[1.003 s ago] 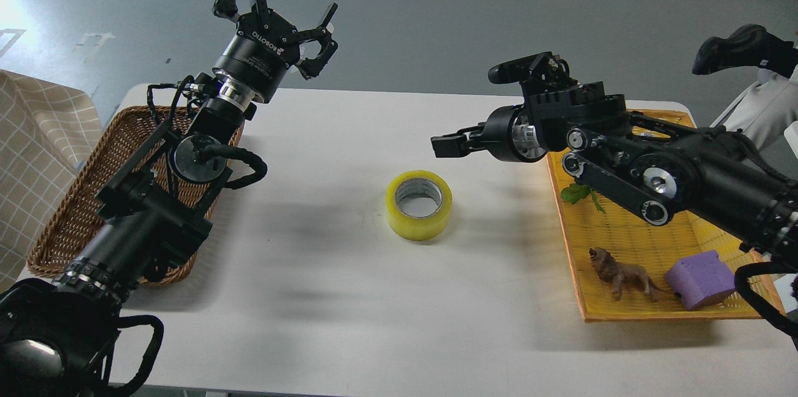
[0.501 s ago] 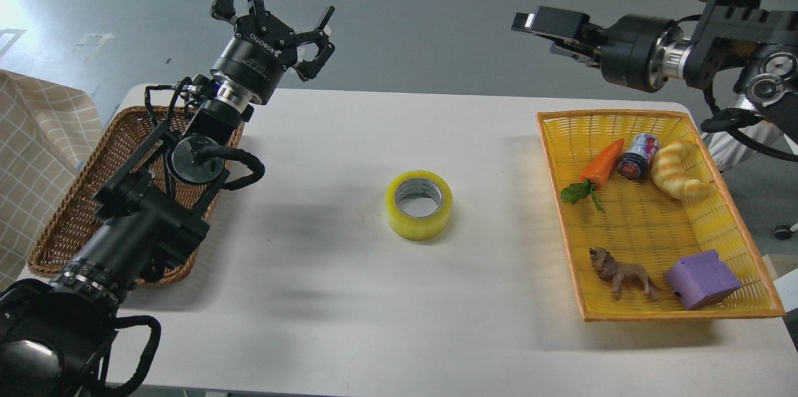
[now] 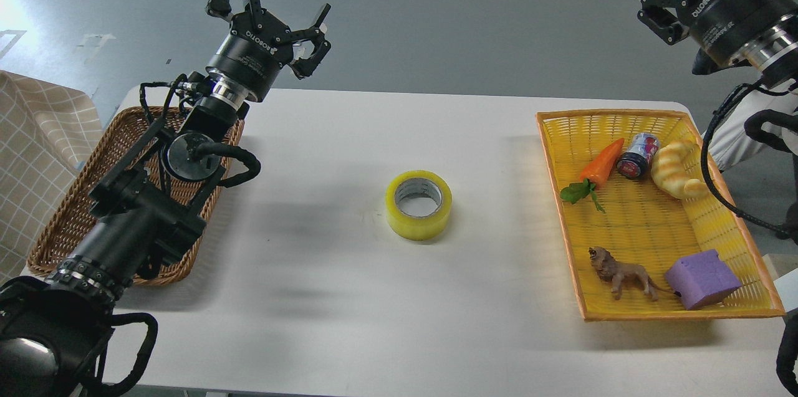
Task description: Place and transfer tape with both arms
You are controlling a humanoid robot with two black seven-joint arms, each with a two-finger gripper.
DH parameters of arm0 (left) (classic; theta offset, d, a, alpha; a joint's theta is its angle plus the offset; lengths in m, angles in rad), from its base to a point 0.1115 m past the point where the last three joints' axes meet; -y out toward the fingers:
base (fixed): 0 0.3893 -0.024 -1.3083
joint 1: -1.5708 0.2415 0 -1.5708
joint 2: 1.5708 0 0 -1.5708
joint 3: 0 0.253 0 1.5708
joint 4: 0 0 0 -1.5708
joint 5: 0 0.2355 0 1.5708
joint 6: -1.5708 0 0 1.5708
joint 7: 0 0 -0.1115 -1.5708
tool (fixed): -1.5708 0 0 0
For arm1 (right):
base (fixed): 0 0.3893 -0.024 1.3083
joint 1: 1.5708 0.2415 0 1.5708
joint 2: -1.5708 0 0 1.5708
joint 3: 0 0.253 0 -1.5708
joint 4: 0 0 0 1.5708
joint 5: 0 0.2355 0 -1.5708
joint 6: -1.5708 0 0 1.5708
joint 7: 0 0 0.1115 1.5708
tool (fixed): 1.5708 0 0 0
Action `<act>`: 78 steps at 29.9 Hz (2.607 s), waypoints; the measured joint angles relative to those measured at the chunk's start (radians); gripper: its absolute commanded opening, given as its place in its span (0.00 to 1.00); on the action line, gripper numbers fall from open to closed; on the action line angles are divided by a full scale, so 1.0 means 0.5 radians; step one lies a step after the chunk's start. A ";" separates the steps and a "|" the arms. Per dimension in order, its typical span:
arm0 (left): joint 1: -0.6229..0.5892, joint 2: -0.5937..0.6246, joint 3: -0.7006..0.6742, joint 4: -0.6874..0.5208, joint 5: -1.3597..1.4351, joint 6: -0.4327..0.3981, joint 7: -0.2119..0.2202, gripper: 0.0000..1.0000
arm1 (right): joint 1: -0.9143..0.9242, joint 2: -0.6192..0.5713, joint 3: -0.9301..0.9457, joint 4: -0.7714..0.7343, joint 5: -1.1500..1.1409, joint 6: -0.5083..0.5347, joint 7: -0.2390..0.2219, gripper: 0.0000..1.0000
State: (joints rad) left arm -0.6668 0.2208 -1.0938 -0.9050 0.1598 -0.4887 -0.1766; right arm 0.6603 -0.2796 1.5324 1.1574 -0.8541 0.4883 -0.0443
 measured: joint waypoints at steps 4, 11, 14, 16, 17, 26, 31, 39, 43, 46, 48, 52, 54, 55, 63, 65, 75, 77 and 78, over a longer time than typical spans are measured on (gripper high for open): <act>-0.005 0.002 -0.002 0.000 0.000 0.000 0.000 0.98 | -0.001 0.084 0.043 -0.092 0.323 0.000 -0.021 0.99; -0.007 0.024 -0.003 0.000 0.000 0.000 -0.006 0.98 | 0.028 0.261 0.028 -0.173 0.740 0.000 -0.129 1.00; -0.007 0.027 -0.003 0.000 0.000 0.000 -0.004 0.98 | 0.028 0.350 0.024 -0.174 0.856 0.000 -0.197 1.00; -0.011 0.028 -0.003 0.000 0.000 0.000 0.008 0.98 | 0.028 0.414 0.023 -0.176 0.887 0.000 -0.213 1.00; -0.015 0.028 -0.002 0.000 0.000 0.000 0.012 0.98 | 0.028 0.447 0.026 -0.175 0.895 0.000 -0.216 1.00; -0.059 0.033 0.003 0.000 0.003 0.000 0.015 0.98 | 0.009 0.558 0.085 -0.161 0.904 0.001 -0.207 1.00; -0.052 0.109 0.004 -0.001 0.013 0.000 0.015 0.98 | -0.011 0.559 0.133 -0.158 0.907 0.001 -0.200 1.00; -0.082 0.203 0.073 -0.020 0.157 0.000 -0.005 0.98 | -0.068 0.559 0.175 -0.158 0.907 0.001 -0.196 1.00; -0.135 0.257 0.148 -0.033 0.491 0.000 -0.049 0.98 | -0.099 0.559 0.175 -0.157 0.907 0.001 -0.196 1.00; -0.168 0.298 0.160 -0.091 0.833 0.000 -0.189 0.98 | -0.120 0.559 0.175 -0.154 0.907 0.001 -0.196 1.00; -0.183 0.340 0.164 -0.158 1.056 0.000 -0.277 0.98 | -0.133 0.559 0.175 -0.154 0.907 0.001 -0.196 1.00; -0.184 0.399 0.184 -0.296 1.391 -0.001 -0.317 0.98 | -0.155 0.559 0.175 -0.155 0.907 0.001 -0.195 1.00; -0.184 0.409 0.211 -0.330 1.460 -0.001 -0.316 0.98 | -0.159 0.559 0.175 -0.159 0.907 0.001 -0.194 1.00; -0.187 0.421 0.232 -0.359 1.487 -0.001 -0.311 0.98 | -0.160 0.559 0.175 -0.161 0.907 0.001 -0.194 1.00; -0.250 0.528 0.465 -0.514 1.874 0.000 -0.275 0.98 | -0.166 0.559 0.165 -0.159 0.907 0.001 -0.193 1.00; -0.255 0.530 0.492 -0.519 1.986 0.000 -0.251 0.98 | -0.169 0.559 0.161 -0.158 0.907 0.001 -0.193 1.00; -0.294 0.508 0.517 -0.554 2.718 0.000 0.068 0.98 | -0.173 0.559 0.154 -0.176 0.905 0.001 -0.193 1.00; -0.305 0.510 0.558 -0.603 2.851 0.000 0.087 0.98 | -0.173 0.559 0.153 -0.179 0.905 0.001 -0.193 1.00; -0.314 0.509 0.587 -0.631 2.920 0.000 0.097 0.98 | -0.173 0.559 0.153 -0.179 0.905 0.001 -0.193 1.00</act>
State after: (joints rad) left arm -0.8238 0.4755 -0.8004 -1.2203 1.6199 -0.4886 -0.1280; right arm 0.5737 0.0000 1.6091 1.0678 -0.4018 0.4887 -0.1410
